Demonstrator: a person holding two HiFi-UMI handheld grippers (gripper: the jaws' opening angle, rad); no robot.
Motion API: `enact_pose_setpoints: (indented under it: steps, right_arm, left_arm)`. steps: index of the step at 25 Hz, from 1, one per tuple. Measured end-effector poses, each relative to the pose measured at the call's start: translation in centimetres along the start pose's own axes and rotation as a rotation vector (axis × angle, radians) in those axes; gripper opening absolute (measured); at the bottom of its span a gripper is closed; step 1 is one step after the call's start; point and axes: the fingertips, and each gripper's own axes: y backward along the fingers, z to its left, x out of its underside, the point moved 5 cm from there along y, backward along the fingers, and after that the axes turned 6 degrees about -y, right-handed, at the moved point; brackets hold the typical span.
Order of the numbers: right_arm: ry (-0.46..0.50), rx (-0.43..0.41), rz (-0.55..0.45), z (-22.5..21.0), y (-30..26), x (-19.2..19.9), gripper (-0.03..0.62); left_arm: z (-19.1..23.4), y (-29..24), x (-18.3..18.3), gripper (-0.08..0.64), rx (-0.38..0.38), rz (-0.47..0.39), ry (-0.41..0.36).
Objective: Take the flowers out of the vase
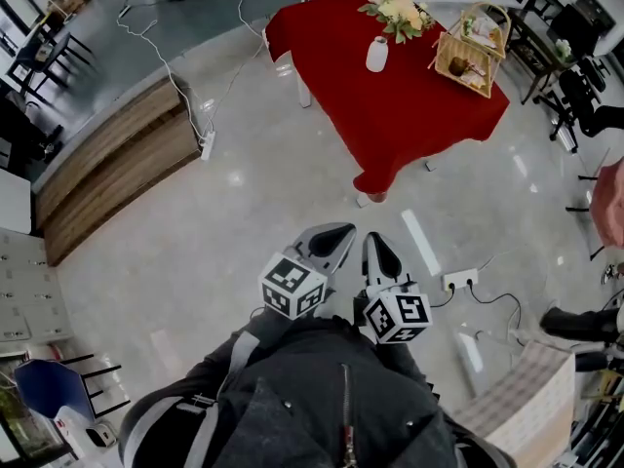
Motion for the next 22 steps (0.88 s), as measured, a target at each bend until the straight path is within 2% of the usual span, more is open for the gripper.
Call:
enact_pose_setpoints:
  steps: [12, 22]
  right_arm:
    - [-0.016, 0.059, -0.025, -0.2, -5.7, -1.5, 0.015]
    - [-0.038, 0.077, -0.035, 0.1, -11.3, -1.9, 0.015]
  left_arm:
    - [5.6, -2.5, -2.4, 0.008, 0.062, -0.012, -0.011]
    - [10.9, -4.0, -3.6, 0.008, 0.091, -0.001, -0.021]
